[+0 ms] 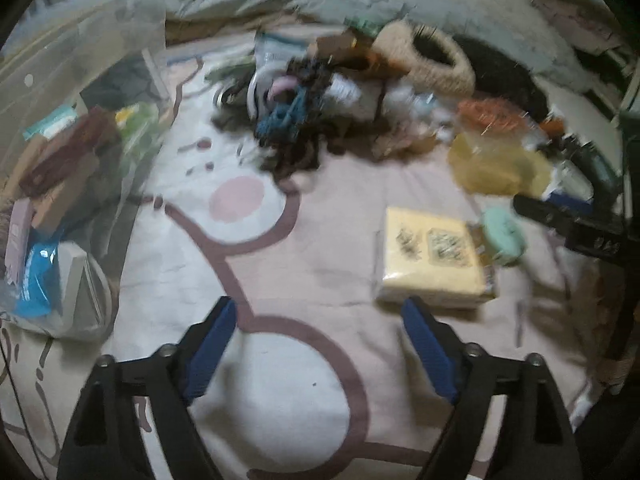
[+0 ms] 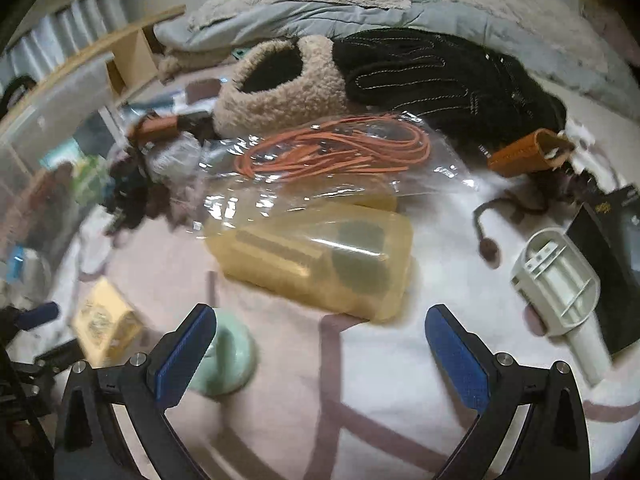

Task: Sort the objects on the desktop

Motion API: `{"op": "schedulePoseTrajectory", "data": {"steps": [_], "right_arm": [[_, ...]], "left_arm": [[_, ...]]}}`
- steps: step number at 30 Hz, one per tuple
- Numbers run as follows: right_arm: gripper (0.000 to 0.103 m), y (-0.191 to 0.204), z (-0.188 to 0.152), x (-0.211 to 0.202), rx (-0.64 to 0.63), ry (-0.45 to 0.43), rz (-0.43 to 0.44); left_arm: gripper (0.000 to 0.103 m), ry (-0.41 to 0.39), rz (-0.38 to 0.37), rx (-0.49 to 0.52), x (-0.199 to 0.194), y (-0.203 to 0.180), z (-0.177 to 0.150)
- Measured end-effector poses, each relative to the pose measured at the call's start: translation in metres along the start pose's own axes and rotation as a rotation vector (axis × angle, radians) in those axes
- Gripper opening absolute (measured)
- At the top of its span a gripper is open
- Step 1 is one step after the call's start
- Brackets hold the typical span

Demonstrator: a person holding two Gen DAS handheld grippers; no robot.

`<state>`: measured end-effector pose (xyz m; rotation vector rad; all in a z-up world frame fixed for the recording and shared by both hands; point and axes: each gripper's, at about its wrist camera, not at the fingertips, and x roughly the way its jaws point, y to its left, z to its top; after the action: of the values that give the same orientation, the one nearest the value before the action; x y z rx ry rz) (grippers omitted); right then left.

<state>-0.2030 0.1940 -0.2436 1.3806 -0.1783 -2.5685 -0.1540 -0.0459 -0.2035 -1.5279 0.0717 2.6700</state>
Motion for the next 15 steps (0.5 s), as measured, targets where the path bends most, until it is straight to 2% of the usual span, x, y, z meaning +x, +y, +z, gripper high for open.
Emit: {"op": "schedulePoseTrajectory", "data": {"steps": [4, 5, 8, 15], "right_arm": [[0.103, 0.009, 0.000, 0.001, -0.015, 0.014, 0.047], [0.103, 0.012, -0.001, 0.003, -0.031, 0.022, 0.048], [0.103, 0.026, -0.008, 0.007, -0.096, 0.038, 0.042], [0.103, 0.028, -0.019, 0.016, -0.184, 0.056, -0.031]], "left_arm": [[0.092, -0.063, -0.082, 0.036, -0.012, -0.013, 0.004], [0.095, -0.066, -0.094, 0.042, -0.015, -0.018, 0.003], [0.096, -0.055, -0.133, 0.063, -0.017, -0.027, 0.001], [0.096, -0.051, -0.150, 0.090, -0.014, -0.042, -0.002]]}}
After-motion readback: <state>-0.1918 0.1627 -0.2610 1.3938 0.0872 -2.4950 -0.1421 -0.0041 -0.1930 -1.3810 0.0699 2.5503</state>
